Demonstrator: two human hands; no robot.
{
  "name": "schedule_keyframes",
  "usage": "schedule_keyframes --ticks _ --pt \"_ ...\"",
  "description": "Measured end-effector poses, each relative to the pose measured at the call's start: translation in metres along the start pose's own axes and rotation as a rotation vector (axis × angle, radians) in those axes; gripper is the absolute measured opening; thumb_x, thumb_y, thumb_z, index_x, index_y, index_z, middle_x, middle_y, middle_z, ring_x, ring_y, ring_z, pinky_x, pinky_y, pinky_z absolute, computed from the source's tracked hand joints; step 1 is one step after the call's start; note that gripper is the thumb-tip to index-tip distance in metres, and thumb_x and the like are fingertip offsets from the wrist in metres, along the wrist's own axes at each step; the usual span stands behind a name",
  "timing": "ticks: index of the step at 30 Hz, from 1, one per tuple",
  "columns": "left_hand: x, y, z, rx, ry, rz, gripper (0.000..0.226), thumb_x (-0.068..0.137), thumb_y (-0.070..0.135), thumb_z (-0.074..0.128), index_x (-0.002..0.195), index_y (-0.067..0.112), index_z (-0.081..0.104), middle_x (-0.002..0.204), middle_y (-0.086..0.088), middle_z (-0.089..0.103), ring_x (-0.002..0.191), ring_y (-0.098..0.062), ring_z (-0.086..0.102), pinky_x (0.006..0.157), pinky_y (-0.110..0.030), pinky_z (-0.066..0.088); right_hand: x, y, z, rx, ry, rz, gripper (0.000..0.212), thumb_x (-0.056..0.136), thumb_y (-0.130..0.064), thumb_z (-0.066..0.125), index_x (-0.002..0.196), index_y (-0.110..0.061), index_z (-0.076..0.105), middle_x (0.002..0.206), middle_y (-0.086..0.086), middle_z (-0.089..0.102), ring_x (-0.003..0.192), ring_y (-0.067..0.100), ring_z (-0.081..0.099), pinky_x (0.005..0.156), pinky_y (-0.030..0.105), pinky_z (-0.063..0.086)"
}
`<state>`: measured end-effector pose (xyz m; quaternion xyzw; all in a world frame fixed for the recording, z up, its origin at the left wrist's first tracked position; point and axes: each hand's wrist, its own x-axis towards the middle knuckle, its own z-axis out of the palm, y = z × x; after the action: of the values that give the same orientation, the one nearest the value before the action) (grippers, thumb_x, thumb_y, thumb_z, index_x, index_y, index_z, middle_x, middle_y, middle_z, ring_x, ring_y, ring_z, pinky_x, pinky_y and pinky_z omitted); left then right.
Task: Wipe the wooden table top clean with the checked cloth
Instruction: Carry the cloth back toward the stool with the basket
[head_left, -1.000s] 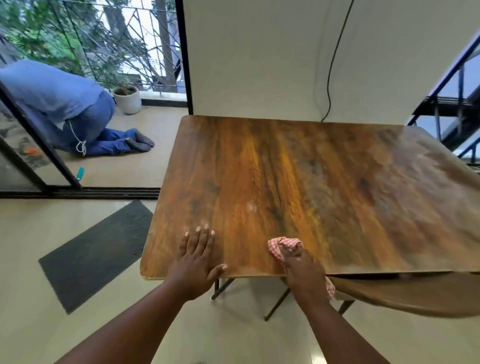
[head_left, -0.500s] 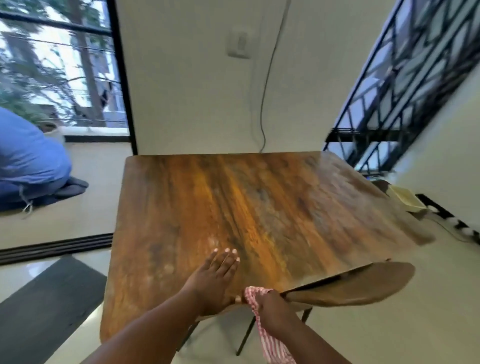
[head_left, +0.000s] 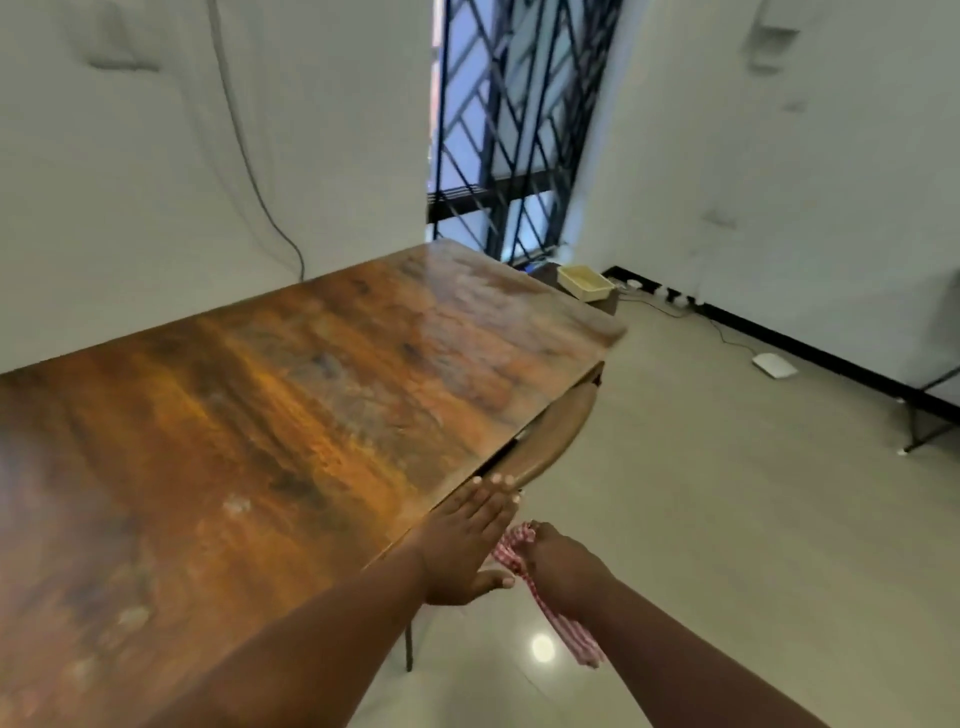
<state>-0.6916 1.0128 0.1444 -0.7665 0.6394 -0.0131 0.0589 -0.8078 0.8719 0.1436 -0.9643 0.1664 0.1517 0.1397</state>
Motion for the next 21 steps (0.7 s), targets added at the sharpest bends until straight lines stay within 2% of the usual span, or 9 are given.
schedule_keyframes --ticks 2,4,7,10,15,21 --pt "0.024 0.023 -0.002 0.065 0.005 0.142 0.08 0.095 0.064 0.019 0.15 0.008 0.004 0.157 -0.014 0.0 0.145 -0.03 -0.008 0.115 -0.041 -0.012 -0.003 0.038 0.006 -0.003 -0.003 0.023 0.049 0.098 -0.037 0.037 0.144 -0.023 0.03 0.138 0.014 0.04 0.114 0.033 0.052 0.093 0.042 0.046" --pt "0.05 0.051 0.001 0.082 -0.009 0.218 0.08 0.095 0.064 0.018 0.151 0.008 0.002 0.157 -0.012 -0.003 0.144 -0.028 -0.012 0.115 -0.042 -0.015 -0.007 0.074 0.012 0.036 -0.016 0.035 0.053 0.096 -0.038 0.039 0.145 -0.022 0.027 0.14 0.013 0.04 0.115 0.031 0.052 0.094 0.043 0.045" --pt "0.1 0.095 0.006 0.051 -0.049 0.163 0.085 0.093 0.068 0.018 0.15 0.007 0.006 0.158 -0.014 0.001 0.144 -0.028 -0.012 0.113 -0.039 -0.019 -0.021 0.127 0.006 0.053 -0.027 0.071 0.053 0.097 -0.039 0.04 0.145 -0.021 0.028 0.137 0.013 0.042 0.112 0.03 0.053 0.092 0.039 0.046" --pt "0.152 0.13 0.008 0.056 -0.081 0.164 0.088 0.091 0.07 0.017 0.148 0.009 -0.011 0.155 -0.01 -0.019 0.138 -0.022 -0.029 0.107 -0.036 -0.028 -0.035 0.176 -0.002 0.013 -0.009 0.081 0.054 0.097 -0.037 0.042 0.146 -0.019 0.028 0.137 0.014 0.04 0.112 0.032 0.052 0.09 0.036 0.046" --pt "0.214 0.174 -0.005 0.079 -0.168 0.113 0.091 0.09 0.072 0.016 0.148 0.009 -0.014 0.156 -0.012 -0.02 0.142 -0.024 -0.023 0.114 -0.039 -0.019 -0.056 0.253 -0.007 0.002 0.012 0.11 0.048 0.096 -0.04 0.043 0.139 -0.021 0.042 0.144 0.008 0.035 0.12 0.029 0.048 0.094 0.032 0.043" --pt "0.25 0.207 -0.022 0.05 -0.229 0.046 0.091 0.09 0.072 0.017 0.149 0.009 -0.012 0.157 -0.011 -0.017 0.143 -0.024 -0.021 0.112 -0.038 -0.018 -0.076 0.304 -0.025 -0.002 0.049 0.131 0.049 0.097 -0.046 0.037 0.139 -0.021 0.042 0.147 0.009 0.032 0.122 0.029 0.047 0.097 0.031 0.041"
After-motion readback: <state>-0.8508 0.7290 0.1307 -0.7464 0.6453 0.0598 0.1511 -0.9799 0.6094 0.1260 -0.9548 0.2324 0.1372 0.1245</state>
